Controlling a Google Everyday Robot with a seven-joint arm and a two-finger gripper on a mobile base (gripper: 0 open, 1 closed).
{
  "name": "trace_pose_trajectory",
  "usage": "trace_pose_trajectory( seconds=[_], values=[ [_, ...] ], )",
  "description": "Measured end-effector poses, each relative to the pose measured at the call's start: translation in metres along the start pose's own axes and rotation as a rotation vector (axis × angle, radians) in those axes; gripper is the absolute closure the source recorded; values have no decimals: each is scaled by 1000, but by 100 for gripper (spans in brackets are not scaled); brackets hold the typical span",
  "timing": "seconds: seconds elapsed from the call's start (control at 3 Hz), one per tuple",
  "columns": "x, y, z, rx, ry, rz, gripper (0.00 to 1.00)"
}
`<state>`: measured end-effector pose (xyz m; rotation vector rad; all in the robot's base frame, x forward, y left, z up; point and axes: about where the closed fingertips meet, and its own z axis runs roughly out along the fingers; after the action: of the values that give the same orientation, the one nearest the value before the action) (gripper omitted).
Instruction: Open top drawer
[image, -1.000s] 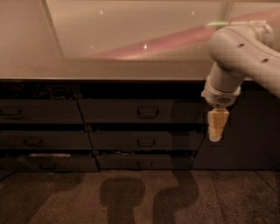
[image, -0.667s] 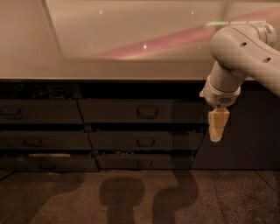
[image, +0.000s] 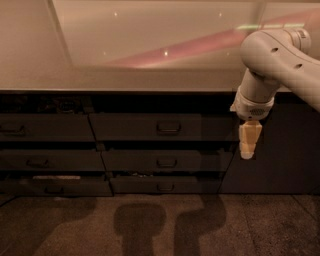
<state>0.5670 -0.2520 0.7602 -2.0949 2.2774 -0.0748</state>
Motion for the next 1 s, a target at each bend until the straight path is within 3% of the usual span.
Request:
trace_pose_trajectory(
  seconds=[0.33, 0.67, 1.0],
  values=[
    [0, 0, 0, 0, 0, 0, 0],
    [1, -2, 1, 39, 68, 16, 0],
    [18, 7, -5, 168, 163, -1, 0]
  ],
)
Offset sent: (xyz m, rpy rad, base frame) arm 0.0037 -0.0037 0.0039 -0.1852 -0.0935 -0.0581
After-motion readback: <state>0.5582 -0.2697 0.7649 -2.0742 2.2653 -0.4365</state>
